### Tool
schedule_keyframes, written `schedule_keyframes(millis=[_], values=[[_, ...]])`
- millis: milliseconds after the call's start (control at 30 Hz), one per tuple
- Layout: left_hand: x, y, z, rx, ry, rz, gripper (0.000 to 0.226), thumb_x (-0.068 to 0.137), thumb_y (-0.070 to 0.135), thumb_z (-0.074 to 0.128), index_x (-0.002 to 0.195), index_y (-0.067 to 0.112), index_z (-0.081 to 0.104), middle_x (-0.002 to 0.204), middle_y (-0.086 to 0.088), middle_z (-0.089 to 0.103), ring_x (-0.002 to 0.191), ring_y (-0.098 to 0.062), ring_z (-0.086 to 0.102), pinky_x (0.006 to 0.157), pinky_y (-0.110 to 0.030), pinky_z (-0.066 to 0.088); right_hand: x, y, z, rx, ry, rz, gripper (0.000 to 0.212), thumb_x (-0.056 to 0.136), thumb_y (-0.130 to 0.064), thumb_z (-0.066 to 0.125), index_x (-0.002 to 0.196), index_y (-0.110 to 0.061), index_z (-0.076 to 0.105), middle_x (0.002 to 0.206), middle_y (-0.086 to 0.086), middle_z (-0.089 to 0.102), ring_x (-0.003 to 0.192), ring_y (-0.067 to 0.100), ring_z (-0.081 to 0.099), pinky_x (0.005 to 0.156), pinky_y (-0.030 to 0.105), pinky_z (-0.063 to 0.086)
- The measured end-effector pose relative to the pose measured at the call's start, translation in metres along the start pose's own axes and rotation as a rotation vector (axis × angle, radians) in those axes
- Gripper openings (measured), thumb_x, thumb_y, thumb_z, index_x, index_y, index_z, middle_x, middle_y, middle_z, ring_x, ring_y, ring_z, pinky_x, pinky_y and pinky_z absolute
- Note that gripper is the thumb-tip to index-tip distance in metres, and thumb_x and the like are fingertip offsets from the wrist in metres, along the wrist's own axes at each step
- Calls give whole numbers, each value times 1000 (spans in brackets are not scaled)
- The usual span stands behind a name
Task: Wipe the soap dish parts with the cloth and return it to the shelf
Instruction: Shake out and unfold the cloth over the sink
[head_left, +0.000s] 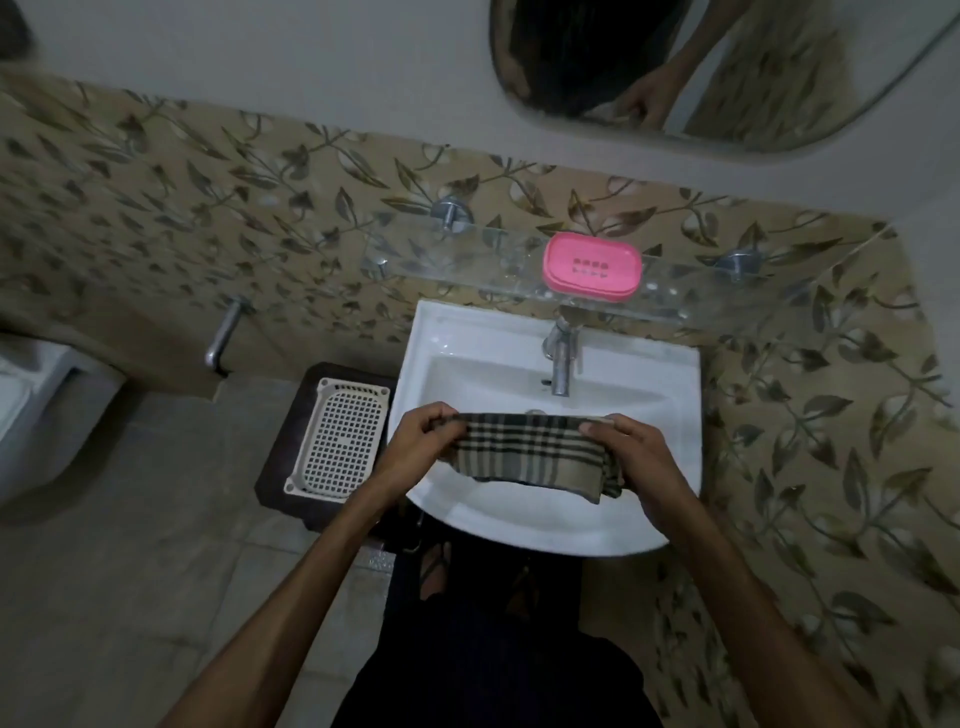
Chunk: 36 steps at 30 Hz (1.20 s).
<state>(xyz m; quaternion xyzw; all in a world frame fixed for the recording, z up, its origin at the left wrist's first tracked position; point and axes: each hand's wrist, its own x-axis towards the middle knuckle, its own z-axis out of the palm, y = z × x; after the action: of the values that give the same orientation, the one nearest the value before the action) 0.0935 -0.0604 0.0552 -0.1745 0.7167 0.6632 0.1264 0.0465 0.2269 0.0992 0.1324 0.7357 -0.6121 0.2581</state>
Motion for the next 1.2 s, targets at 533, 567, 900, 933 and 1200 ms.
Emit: schedule_keyframes(millis=[533, 567, 900, 933, 1200], values=[[-15, -92, -121, -371, 695, -337, 37, 82, -17, 68, 117, -5, 69, 101, -20, 72, 86, -31, 67, 80, -44, 59, 91, -31, 221, -526, -109, -210, 31, 86, -14, 78, 116, -16, 73, 109, 5, 76, 105, 27, 72, 93, 42, 60], [-11, -98, -128, -404, 753, -342, 31, 81, -17, 69, 108, -1, 71, 98, -19, 72, 82, -30, 68, 79, -45, 59, 99, -34, 237, -579, -129, -232, 32, 85, -17, 78, 116, -17, 74, 109, 4, 77, 104, 26, 72, 91, 38, 59], [39, -210, -164, -404, 995, -566, 22, 89, 6, 69, 110, 2, 73, 101, -17, 75, 95, -33, 71, 83, -36, 56, 217, 6, 389, -1015, -313, -230, 35, 88, -18, 72, 123, -13, 75, 124, 17, 75, 120, 36, 68, 99, 37, 54], [45, -224, -166, -375, 1001, -583, 22, 89, 7, 69, 111, 4, 73, 100, -14, 75, 95, -31, 70, 79, -31, 51, 231, 18, 400, -1048, -348, -212, 35, 89, -17, 72, 123, -12, 75, 125, 18, 74, 121, 37, 68, 99, 38, 54], [84, -310, -175, -333, 925, -700, 34, 86, 16, 69, 118, 5, 68, 110, -20, 75, 107, -37, 70, 92, -42, 54, 321, 94, 456, -1175, -465, -247, 30, 93, -11, 68, 122, -13, 78, 126, 16, 76, 120, 38, 69, 105, 42, 55]])
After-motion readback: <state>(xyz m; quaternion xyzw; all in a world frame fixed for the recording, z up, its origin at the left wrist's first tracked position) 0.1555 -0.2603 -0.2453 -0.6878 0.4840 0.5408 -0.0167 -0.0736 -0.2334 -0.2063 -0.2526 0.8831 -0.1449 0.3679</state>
